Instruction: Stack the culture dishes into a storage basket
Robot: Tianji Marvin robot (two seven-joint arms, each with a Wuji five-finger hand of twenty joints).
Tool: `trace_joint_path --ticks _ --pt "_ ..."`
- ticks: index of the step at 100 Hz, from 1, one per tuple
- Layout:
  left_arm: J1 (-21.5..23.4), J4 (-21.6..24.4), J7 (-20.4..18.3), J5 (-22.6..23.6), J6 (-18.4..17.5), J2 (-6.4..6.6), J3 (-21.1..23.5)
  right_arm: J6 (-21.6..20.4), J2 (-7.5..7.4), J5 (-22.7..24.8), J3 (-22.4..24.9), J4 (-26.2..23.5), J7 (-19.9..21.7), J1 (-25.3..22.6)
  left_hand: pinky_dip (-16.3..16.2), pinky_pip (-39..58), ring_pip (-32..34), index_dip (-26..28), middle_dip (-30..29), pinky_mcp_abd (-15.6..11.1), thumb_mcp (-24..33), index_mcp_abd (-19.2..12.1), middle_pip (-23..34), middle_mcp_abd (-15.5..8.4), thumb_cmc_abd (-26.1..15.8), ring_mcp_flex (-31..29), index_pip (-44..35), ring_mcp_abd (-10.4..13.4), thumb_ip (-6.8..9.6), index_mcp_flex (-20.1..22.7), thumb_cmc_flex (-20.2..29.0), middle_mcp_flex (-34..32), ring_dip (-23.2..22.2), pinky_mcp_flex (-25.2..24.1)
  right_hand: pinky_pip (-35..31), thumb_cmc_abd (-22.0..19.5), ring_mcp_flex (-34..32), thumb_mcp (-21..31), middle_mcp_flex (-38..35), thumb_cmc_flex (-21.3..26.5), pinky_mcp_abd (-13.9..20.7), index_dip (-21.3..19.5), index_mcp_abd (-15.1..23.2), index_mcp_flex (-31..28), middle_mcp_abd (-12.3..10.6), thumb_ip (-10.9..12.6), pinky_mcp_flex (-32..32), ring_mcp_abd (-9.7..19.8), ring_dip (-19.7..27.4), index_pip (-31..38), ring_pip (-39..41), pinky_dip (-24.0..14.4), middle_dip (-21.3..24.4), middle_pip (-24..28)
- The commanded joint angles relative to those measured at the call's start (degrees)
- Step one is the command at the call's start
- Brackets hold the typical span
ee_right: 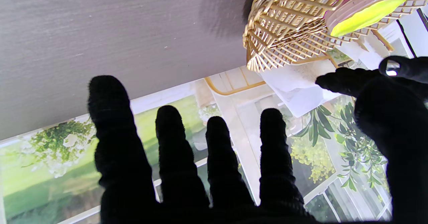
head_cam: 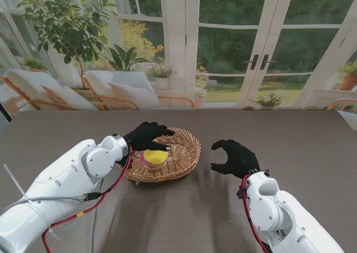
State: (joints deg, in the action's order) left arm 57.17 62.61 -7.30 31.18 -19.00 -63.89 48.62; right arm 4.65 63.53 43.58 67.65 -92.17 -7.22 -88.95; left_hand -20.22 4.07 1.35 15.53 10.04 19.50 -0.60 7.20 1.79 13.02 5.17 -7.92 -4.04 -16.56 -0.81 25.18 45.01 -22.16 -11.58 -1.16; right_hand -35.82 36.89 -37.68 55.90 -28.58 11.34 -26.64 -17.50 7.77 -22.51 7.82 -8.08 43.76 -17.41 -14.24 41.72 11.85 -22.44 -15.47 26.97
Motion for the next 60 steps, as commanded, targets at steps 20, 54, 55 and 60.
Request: trace_joint_path --ticks 20,54,55,60 --pt "9.69 9.12 1.51 1.02 1.79 1.26 10.36 -0.3 0.41 -0.79 -0.01 0.21 -0.15 -0.15 -1.63 2.62 2.1 0.6 1.53 2.01 0.07 0.1 1.07 0.54 -1.03 -5.44 -0.59 -2.98 0.24 1.91 1.33 -3.62 -1.7 4.12 1.85 -3.79 2.43 1.64 2.11 -0.35 0.0 0.55 -0.11 2.25 1.04 -0.31 -28.75 -0.12 -0.19 0.28 -0.9 -2.07 -0.27 0.56" --pt "25.42 21.41 3.58 1.08 2.86 1.54 22.6 -1.26 1.03 -1.91 0.85 0.12 -3.06 -0.64 -3.59 4.95 3.69 0.85 2.75 3.83 0.22 1.82 1.44 1.75 3.14 -9.1 -0.75 -5.04 0.31 2.69 3.72 -6.38 -3.87 7.87 1.05 -4.21 1.61 2.04 0.49 -0.12 1.71 0.39 -0.43 2.32 0.76 0.07 -27.07 0.32 -0.1 1.02 -0.39 -2.19 -0.68 1.55" --pt "25.82 21.68 3.65 0.9 2.83 1.52 22.84 -1.27 1.04 -1.93 0.88 0.1 -3.11 -0.67 -3.6 4.95 3.7 0.86 2.78 3.83 0.28 1.87 1.44 1.77 3.17 -9.15 -0.74 -5.04 0.34 2.68 3.83 -6.41 -3.9 7.89 1.03 -4.17 1.57 2.05 0.46 -0.14 1.73 0.39 -0.46 2.31 0.79 0.07 -27.02 0.28 -0.1 1.04 -0.37 -2.19 -0.68 1.56" --pt "27.82 23.2 3.96 0.28 2.8 1.44 23.93 -1.37 1.1 -2.1 1.04 -0.01 -3.32 -0.8 -3.68 4.9 3.67 0.91 2.91 3.89 0.37 2.06 1.48 1.79 3.16 -9.13 -0.82 -5.03 0.39 2.87 3.92 -6.65 -4.01 7.79 0.99 -4.15 1.62 2.17 0.38 -0.14 1.76 0.4 -0.44 2.28 0.83 0.07 -26.99 0.3 -0.07 1.12 -0.36 -2.17 -0.68 1.56"
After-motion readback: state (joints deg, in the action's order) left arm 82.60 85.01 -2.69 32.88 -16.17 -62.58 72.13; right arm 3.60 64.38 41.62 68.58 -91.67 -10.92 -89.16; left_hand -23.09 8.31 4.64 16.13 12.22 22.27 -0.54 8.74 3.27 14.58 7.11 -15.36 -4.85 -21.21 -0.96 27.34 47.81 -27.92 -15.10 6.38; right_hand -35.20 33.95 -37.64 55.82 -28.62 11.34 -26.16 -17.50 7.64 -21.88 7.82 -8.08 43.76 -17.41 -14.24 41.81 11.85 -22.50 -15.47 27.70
